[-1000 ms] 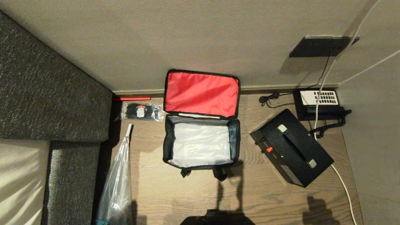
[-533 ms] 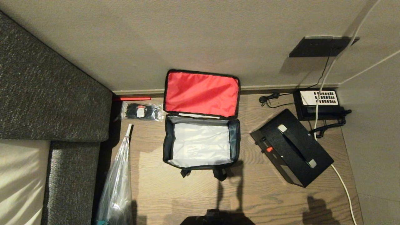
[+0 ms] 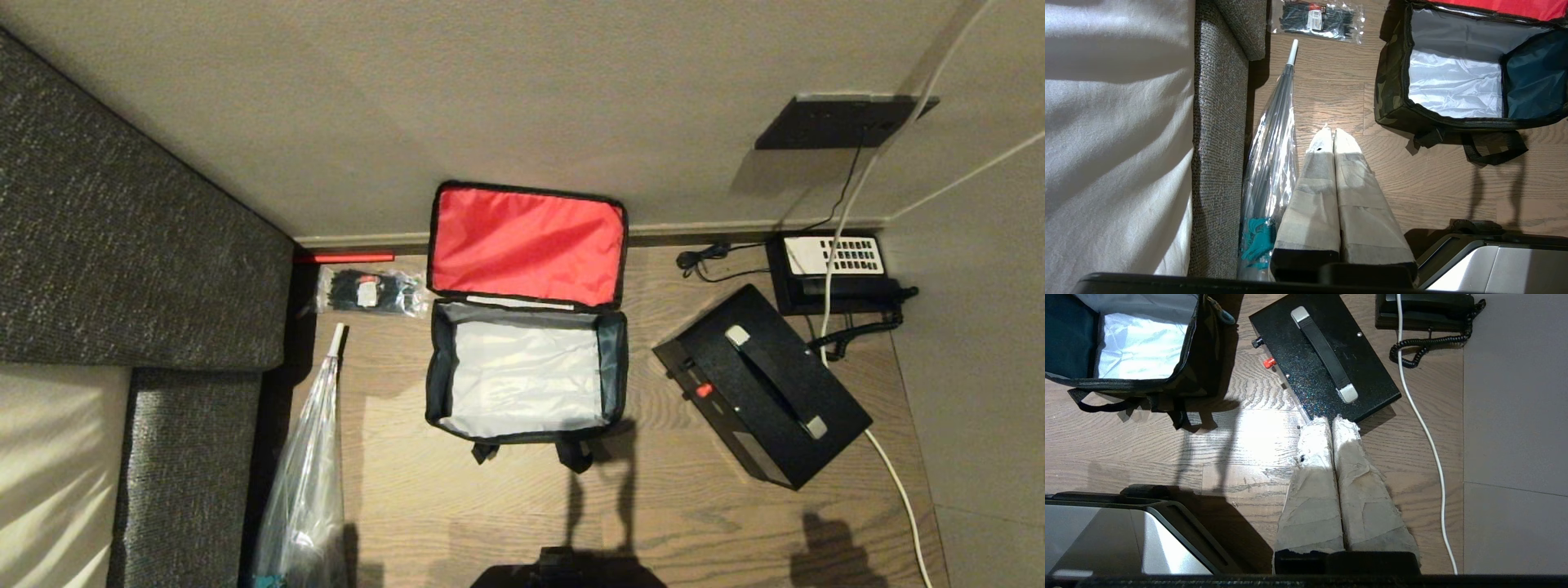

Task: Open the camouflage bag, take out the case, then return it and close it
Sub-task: Grip the handle again

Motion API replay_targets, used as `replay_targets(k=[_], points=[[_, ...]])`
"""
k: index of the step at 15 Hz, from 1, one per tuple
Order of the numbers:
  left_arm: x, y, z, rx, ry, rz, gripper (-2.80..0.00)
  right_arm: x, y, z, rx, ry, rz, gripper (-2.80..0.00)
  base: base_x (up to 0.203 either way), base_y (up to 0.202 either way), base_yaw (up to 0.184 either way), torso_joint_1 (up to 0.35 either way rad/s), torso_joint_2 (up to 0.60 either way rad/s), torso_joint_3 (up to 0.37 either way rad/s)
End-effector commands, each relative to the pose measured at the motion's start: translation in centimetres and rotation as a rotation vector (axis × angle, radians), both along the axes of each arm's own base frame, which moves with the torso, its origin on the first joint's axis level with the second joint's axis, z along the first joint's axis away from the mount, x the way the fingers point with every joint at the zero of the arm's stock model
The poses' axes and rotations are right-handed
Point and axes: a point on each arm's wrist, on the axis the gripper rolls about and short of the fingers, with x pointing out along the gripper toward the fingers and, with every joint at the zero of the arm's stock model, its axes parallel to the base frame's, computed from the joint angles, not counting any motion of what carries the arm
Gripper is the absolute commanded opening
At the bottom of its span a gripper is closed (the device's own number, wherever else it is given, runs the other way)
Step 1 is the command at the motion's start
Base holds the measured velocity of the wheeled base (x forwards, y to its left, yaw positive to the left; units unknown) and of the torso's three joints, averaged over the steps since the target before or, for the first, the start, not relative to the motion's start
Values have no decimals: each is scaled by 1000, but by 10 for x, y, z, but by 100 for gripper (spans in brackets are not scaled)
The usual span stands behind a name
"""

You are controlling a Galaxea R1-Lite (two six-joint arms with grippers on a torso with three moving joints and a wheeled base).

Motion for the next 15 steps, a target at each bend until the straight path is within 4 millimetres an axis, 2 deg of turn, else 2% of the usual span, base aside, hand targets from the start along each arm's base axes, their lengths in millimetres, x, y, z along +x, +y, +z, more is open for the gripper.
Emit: replay_targets(k=[1,15], points=[[0,0,-1,-1,1,1,-280,0,0,0,-1,3,1,-280,0,0,0,0,0,0],[0,0,-1,-1,1,1,-280,0,0,0,-1,3,1,-280,0,0,0,0,0,0]])
